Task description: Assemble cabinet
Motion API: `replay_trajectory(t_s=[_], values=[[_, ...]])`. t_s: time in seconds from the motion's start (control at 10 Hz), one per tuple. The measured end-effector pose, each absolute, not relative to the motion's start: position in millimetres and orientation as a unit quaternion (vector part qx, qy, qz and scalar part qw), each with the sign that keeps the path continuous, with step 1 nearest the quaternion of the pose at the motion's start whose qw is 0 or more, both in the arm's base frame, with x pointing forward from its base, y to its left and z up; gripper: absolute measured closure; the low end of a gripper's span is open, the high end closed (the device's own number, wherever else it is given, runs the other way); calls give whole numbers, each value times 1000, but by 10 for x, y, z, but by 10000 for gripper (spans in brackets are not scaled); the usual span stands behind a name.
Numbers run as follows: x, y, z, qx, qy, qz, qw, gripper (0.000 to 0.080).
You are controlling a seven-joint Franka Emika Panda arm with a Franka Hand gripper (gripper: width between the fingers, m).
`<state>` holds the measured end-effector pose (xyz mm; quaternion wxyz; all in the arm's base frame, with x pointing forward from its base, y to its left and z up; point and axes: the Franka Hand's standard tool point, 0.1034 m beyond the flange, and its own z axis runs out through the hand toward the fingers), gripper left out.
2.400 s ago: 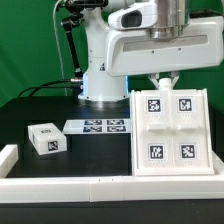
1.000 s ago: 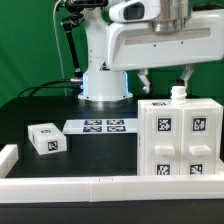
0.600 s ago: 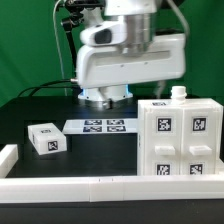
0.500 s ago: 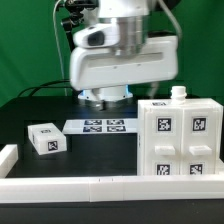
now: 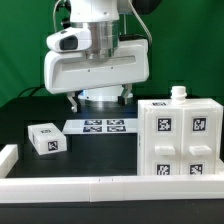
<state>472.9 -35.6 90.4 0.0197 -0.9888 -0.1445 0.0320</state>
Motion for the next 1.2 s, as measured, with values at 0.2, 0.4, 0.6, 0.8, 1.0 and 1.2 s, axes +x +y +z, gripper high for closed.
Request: replay_trajectory(t_s=[0.2,0.4,0.6,0.8,1.0,1.2], values=[[4729,-357,903,-989,-144,32,20,3],[4597,-516,817,-984,-174,30,18,3],[4345,-870,647,-982,-186,32,13,3],[4213,-1163,507,-978,-208,31,8,3],[4141,-1360,424,-975,-219,35,8,3],[4119,-1453,366,-973,-226,39,9,3]])
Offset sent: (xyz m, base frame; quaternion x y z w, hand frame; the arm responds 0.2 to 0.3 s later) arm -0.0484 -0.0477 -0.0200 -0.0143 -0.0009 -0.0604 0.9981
